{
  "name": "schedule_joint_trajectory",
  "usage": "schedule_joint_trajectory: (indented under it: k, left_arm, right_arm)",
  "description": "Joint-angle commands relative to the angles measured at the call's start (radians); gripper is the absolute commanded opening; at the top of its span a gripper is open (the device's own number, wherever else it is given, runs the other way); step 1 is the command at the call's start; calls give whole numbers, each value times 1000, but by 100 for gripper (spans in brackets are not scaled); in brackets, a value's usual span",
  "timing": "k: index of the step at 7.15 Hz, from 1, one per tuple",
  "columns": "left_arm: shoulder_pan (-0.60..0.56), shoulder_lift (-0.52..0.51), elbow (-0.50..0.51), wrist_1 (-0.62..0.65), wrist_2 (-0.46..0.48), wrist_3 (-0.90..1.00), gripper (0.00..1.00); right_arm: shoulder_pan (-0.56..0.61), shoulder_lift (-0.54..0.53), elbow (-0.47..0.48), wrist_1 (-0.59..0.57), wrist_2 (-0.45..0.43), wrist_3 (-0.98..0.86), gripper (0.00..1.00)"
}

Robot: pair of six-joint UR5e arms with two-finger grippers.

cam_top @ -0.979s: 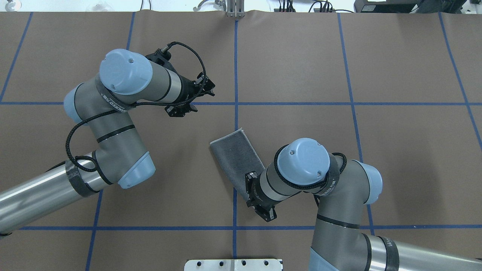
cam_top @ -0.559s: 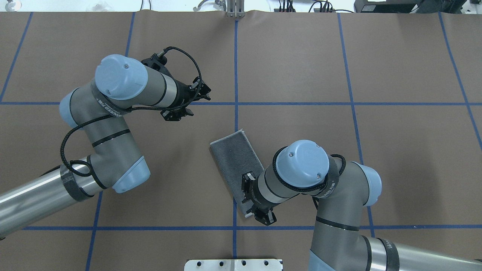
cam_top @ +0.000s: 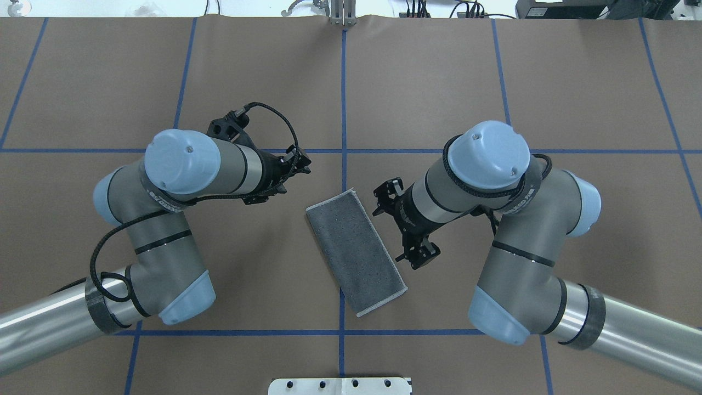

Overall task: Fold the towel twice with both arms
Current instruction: 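Release the towel and raise the right gripper while the left gripper approaches its far end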

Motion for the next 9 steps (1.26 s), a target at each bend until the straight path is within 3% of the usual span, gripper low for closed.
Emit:
schedule_joint_trajectory:
  k: [1, 4, 9]
  left_arm:
    - [51, 0, 22, -11, 40, 29, 66]
    - [71, -11, 57, -11, 40, 61, 66]
    - [71, -24, 125, -78, 40, 61, 53]
  right_arm:
    - [75, -1, -14, -3, 11, -70, 100]
    - [84, 1, -35, 0, 10, -90, 100]
    - [87, 2, -35, -1, 10, -90, 100]
